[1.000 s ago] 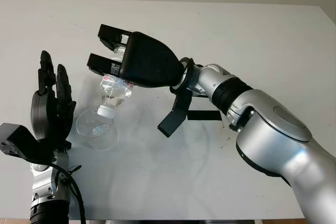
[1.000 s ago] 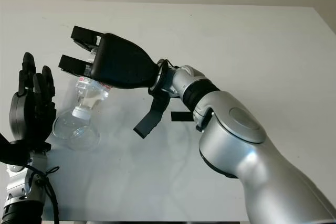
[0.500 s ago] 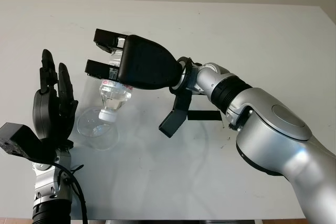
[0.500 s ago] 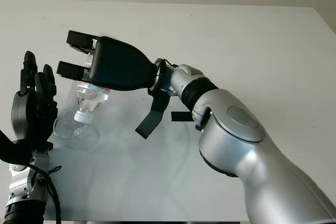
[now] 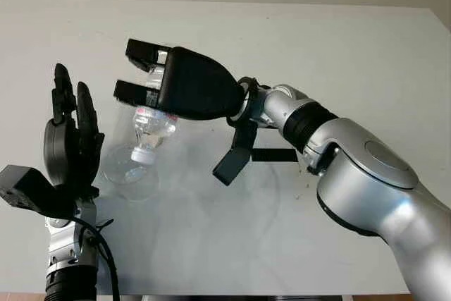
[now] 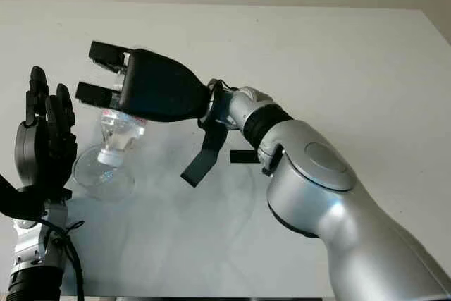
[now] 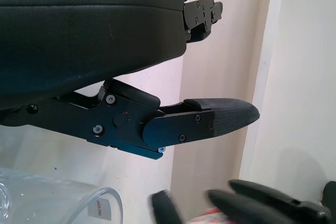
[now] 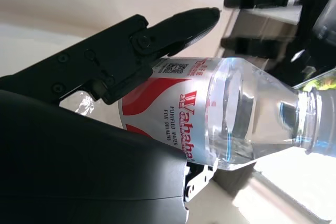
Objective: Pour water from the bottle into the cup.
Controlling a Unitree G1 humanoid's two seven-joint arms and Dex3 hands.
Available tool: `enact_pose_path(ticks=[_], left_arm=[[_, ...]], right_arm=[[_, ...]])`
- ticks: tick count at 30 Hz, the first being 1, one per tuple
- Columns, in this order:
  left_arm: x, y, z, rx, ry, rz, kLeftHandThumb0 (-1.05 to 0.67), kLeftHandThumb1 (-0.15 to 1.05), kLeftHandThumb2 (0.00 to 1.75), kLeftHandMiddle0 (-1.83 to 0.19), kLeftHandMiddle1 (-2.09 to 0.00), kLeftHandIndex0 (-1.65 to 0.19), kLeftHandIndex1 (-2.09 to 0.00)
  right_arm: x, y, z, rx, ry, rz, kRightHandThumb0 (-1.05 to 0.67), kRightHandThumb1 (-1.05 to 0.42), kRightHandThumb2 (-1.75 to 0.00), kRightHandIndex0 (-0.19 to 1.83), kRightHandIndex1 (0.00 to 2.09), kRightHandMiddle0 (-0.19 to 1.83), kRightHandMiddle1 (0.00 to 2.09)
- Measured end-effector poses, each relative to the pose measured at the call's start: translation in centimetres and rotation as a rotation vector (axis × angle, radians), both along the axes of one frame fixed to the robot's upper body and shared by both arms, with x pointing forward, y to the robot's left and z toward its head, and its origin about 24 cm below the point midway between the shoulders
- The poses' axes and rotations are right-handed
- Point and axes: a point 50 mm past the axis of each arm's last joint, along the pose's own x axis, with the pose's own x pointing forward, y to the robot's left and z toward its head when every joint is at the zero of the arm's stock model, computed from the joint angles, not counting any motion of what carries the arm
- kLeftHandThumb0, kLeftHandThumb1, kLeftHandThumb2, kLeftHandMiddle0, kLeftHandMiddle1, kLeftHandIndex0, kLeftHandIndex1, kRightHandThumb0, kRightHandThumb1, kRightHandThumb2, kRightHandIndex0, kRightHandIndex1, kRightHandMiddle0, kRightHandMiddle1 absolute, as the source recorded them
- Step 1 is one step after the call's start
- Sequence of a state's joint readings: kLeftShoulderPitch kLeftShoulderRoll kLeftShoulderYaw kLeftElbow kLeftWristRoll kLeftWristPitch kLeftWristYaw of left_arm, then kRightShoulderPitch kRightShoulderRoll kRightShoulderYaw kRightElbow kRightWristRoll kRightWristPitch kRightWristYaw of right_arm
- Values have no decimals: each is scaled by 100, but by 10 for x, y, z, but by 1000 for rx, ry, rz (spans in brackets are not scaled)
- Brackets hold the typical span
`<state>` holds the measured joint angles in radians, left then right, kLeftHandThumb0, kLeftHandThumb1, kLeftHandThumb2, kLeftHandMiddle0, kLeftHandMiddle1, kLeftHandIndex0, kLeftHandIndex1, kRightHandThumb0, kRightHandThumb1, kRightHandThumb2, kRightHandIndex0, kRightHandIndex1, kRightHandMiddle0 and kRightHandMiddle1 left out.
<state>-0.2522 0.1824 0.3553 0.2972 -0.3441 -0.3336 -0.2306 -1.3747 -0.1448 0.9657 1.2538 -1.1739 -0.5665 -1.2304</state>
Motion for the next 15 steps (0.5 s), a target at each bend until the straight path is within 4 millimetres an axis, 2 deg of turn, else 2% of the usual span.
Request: enact_pose_path(ticks=[2, 5, 9, 15], left_arm=[[0, 0, 0, 1, -1, 0, -72, 105, 52, 13, -5, 14, -6], [0, 0, 0, 2, 0, 0, -73, 105, 53, 14, -5, 15, -5], [0, 0, 0, 2, 2, -1, -73, 105, 52, 14, -5, 15, -5], [1, 1, 0, 1, 5, -10, -72, 105, 53, 16, -5, 17, -5]], right_arm=[[2, 0, 5, 57, 101, -16, -46, -105, -33, 129, 209, 93, 209], [5, -2, 11, 122, 203, -43, -45, -105, -33, 127, 209, 98, 209], [10, -6, 13, 186, 323, -90, -44, -105, -36, 111, 209, 87, 209], [16, -15, 15, 279, 458, -130, -44, -105, -34, 119, 209, 88, 209]])
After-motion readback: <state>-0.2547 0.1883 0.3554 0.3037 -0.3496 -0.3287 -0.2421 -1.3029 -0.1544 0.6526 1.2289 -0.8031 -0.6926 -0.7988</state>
